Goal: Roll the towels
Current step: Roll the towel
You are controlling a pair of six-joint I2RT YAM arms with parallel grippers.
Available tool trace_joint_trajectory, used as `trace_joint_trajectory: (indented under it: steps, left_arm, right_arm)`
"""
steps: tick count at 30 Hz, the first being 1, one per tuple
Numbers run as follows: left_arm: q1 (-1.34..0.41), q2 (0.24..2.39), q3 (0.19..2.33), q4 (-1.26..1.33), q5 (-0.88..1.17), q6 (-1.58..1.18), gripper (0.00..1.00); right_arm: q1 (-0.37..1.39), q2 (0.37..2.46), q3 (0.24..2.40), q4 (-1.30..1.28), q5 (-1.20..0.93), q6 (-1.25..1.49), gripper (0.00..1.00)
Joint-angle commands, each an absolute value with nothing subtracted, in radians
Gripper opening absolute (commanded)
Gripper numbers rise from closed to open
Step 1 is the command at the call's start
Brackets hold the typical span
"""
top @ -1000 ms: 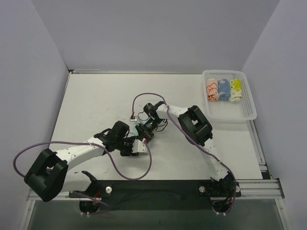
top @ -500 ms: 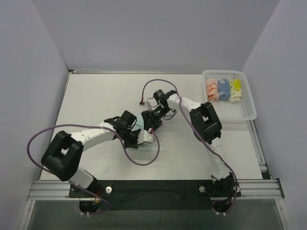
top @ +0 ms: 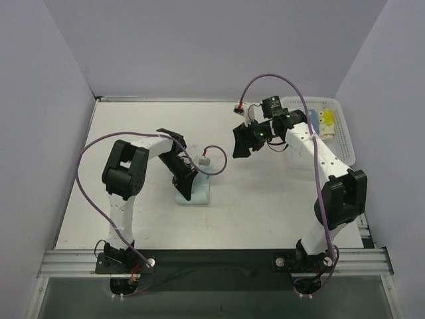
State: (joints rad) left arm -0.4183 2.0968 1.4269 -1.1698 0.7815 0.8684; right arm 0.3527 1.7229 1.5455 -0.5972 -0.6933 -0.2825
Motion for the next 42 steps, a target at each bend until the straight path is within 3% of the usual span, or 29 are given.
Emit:
trace_joint_trajectory:
  steps: [1, 6, 13, 25, 34, 42]
  left_arm:
    - [-0.400, 2.227, 1.538, -1.311, 0.721, 0.868, 0.05]
    - [-0.397, 2.359, 1.672, -1.374, 0.696, 0.819, 0.02]
    - [-0.396, 2.473, 1.762, -1.419, 0.655, 0.767, 0.03]
    - [-0.394, 2.605, 1.908, -1.519, 0.672, 0.713, 0.11]
    - [-0.393, 2.637, 1.968, -1.554, 0.686, 0.706, 0.18]
    - [-0.379, 2.629, 1.953, -1.557, 0.693, 0.715, 0.19]
  right_arm:
    - [0.365, 1.639, 1.464, -0.649, -0.660, -0.341, 0.61]
    - [0.394, 1.508, 1.312, -0.675, -0.689, -0.392, 0.49]
    - [0.529, 1.500, 1.347, -0.722, -0.678, -0.448, 0.45]
    - [0.896, 1.764, 1.454, -0.592, -0.378, -0.614, 0.51]
    - [0.976, 1.885, 1.379, -0.342, -0.229, -0.692, 0.52]
    - [0.951, 1.976, 1.316, -0.311, -0.276, -0.703, 0.41]
